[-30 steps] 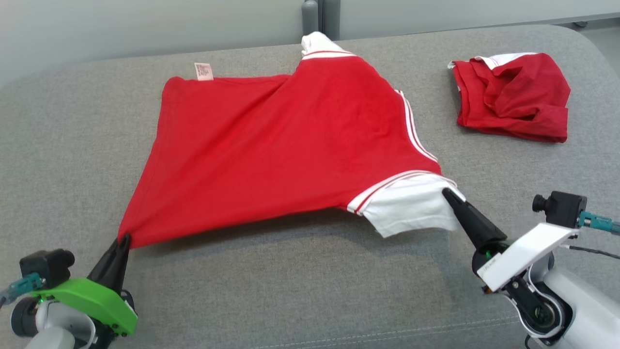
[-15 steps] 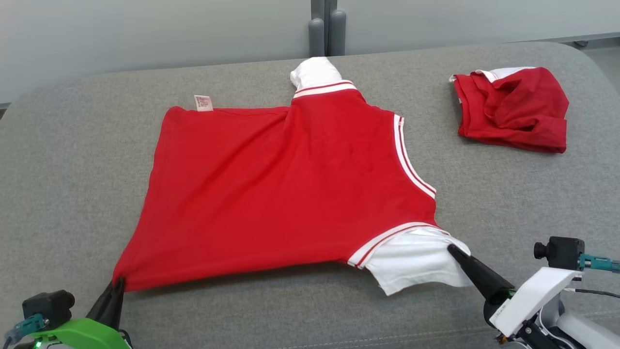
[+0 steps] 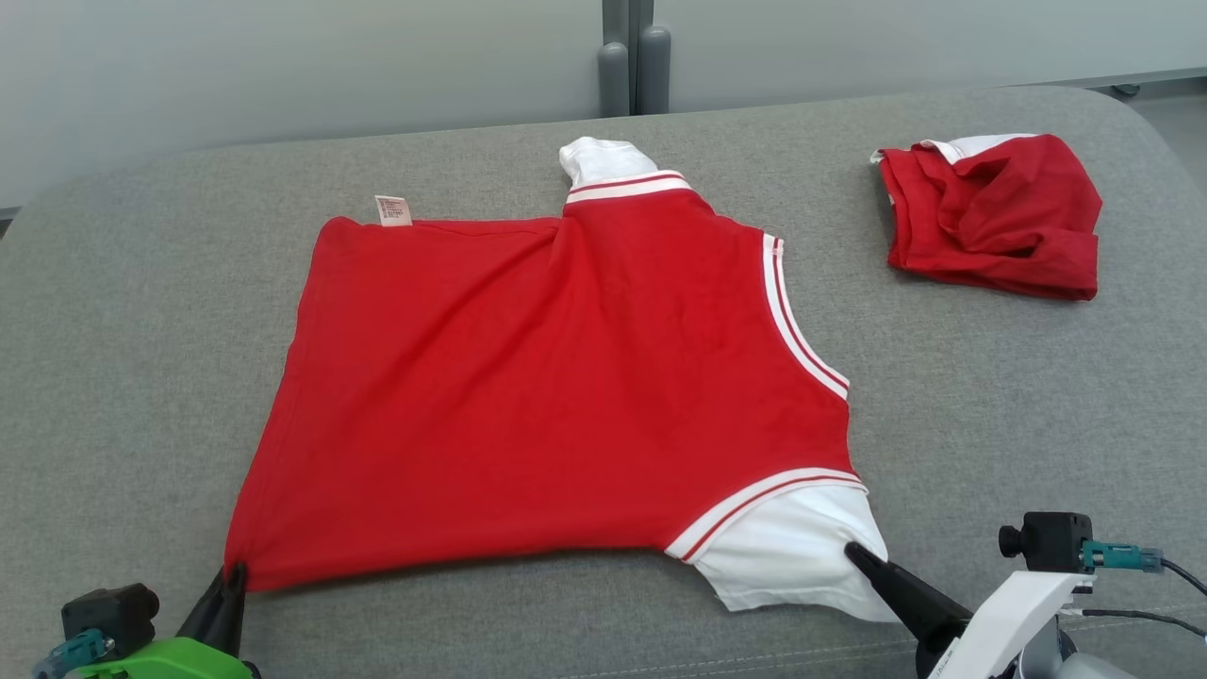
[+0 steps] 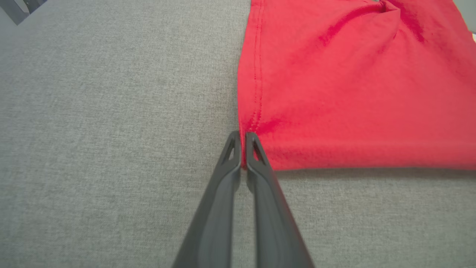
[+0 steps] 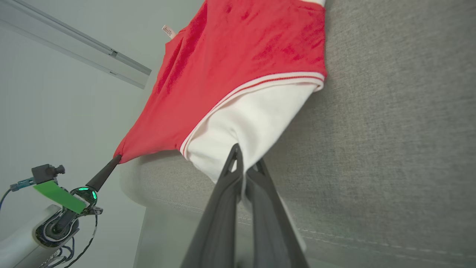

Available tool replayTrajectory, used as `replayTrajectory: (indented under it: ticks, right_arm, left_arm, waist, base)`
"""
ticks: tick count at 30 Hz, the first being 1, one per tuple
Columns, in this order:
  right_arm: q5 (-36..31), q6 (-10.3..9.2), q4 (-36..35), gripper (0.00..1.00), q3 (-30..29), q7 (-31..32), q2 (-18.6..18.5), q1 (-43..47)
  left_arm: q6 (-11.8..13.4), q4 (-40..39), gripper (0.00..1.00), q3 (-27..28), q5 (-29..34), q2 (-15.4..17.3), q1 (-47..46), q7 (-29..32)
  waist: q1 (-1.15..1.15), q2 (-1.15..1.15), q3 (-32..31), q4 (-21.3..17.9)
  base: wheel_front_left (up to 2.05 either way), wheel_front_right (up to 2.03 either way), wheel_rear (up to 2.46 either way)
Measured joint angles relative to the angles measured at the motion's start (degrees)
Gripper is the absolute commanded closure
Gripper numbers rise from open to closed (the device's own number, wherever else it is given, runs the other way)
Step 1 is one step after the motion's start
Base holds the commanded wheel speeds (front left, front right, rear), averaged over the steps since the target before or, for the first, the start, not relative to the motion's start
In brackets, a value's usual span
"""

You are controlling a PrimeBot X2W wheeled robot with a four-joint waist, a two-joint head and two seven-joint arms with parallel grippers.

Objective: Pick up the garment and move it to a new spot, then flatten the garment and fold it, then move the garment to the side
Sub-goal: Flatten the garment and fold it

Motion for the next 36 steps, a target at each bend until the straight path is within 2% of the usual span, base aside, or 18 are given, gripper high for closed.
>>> replayTrajectory:
  ticks: [10,26,36]
  right_arm:
    - [-2.31,0.00,3.92,1.00,0.56,-0.08,0.35,-0.51]
    - [-4.56,0.00,6.44,1.00,0.76,-2.12,3.71,-3.42]
    - [-4.54,0.00,3.37,1.00,-1.83,-3.19,5.34,-4.85]
  left_arm:
    - [0.29,0.18,1.00,-1.29,0.32,-0.80,0.04,0.01]
    - [0.15,-0.26,1.00,-1.14,0.26,-2.49,-0.01,-0.54]
    - [-2.11,-4.15,1.00,1.96,-0.54,-3.97,-1.04,-1.49]
  waist:
    - [0.00,0.00,0.49,-0.10]
    - [0.00,0.00,1.14,-0.36]
    - [0.00,0.00,1.22,-0.45]
  base:
    - [0.00,0.00,0.00]
    - [0.00,0.00,0.00]
    - [0.00,0.00,0.00]
